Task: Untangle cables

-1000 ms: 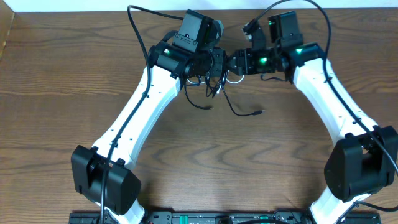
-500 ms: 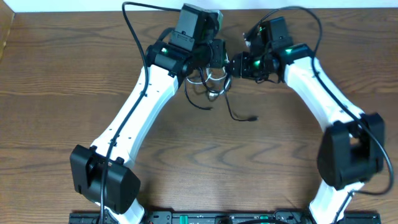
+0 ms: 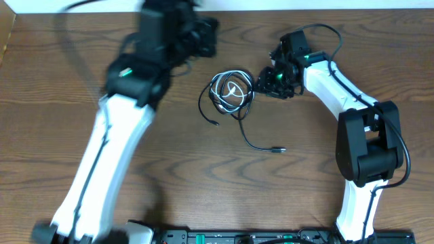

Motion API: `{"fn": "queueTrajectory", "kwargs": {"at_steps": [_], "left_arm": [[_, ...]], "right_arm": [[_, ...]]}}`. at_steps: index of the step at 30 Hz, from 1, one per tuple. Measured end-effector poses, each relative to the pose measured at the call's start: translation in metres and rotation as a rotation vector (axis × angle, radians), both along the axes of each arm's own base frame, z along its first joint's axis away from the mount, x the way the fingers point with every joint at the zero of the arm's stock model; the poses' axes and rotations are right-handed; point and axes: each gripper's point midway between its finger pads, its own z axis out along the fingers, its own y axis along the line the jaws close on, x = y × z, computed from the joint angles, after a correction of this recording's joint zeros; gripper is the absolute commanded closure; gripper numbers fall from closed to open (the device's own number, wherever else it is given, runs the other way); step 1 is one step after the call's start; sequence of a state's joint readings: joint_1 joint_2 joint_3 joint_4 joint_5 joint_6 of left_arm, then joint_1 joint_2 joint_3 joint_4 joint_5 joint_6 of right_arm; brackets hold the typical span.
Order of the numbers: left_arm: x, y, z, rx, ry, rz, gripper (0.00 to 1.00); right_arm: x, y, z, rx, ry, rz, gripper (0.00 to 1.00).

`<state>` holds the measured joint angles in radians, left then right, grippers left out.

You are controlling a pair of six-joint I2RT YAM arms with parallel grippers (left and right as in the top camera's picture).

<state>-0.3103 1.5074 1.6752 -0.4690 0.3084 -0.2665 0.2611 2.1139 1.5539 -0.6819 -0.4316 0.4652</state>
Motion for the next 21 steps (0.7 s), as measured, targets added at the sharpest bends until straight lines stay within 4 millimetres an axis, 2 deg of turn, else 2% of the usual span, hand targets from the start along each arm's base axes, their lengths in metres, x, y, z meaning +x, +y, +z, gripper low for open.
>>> {"fn": "queueTrajectory", "kwargs": {"at_steps": [2, 4, 7, 9, 11, 15, 21], "left_arm": [[-0.011, 0.018, 0.04, -0.031, -0.103, 0.033, 0.93], [-0.022, 0.035, 0.07, -0.052, -0.182, 0.062, 0.93], [-0.036, 0.054, 0.094, -0.064, -0.241, 0.098, 0.93], [-0.041, 0.061, 0.095, -0.061, -0.237, 0.113, 0.92], [-0.041, 0.062, 0.086, -0.051, -0.2, 0.116, 0.93], [-0.033, 0.055, 0.042, -0.012, -0.045, 0.103, 0.92], [-0.016, 0.025, -0.064, 0.084, 0.283, 0.043, 0.92]], "right_arm": [[0.0, -0.008, -0.006, -0.028, 0.015, -0.016, 0.57], [0.0, -0.014, -0.008, -0.045, 0.019, -0.027, 0.58], [0.001, -0.02, -0.009, -0.054, 0.02, -0.032, 0.59], [0.002, -0.023, -0.009, -0.051, 0.013, -0.02, 0.6], [0.003, -0.023, -0.007, -0.038, 0.0, 0.003, 0.6], [0.004, -0.025, -0.006, -0.029, -0.017, 0.035, 0.59], [0.007, -0.038, -0.001, -0.027, -0.028, 0.029, 0.54]]}}
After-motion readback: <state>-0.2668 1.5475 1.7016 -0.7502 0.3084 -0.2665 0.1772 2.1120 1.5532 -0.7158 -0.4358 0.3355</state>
